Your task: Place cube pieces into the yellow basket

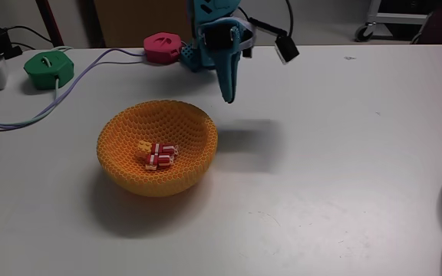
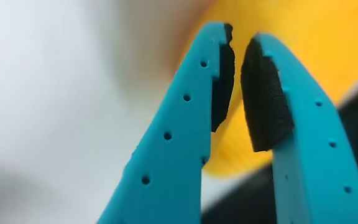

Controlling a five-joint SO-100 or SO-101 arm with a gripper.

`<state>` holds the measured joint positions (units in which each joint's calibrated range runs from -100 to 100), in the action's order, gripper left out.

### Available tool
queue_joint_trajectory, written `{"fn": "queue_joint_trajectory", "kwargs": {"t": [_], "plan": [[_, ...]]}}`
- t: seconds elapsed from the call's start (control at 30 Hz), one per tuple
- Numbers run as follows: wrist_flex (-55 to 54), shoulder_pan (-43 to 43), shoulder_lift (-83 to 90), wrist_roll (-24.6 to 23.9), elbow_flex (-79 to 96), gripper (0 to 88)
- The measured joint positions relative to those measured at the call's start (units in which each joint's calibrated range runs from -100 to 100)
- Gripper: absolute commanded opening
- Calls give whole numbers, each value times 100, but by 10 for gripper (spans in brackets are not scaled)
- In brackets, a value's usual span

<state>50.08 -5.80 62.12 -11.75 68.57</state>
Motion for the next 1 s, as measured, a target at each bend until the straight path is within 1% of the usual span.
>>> {"fn": "queue_joint_trajectory", "kwargs": {"t": [0.1, 0.2, 0.3, 0.4, 0.5, 0.63, 1.0], "plan": [[544, 580, 846, 449, 424, 1], [943, 783, 1495, 606, 867, 1], [1353, 1015, 2056, 684, 1300, 1], [1486, 1044, 2558, 728, 1635, 1], [1608, 1286, 3010, 762, 1951, 1], [1797, 1306, 3502, 786, 2374, 1], [1897, 1315, 3709, 864, 2374, 0]]}}
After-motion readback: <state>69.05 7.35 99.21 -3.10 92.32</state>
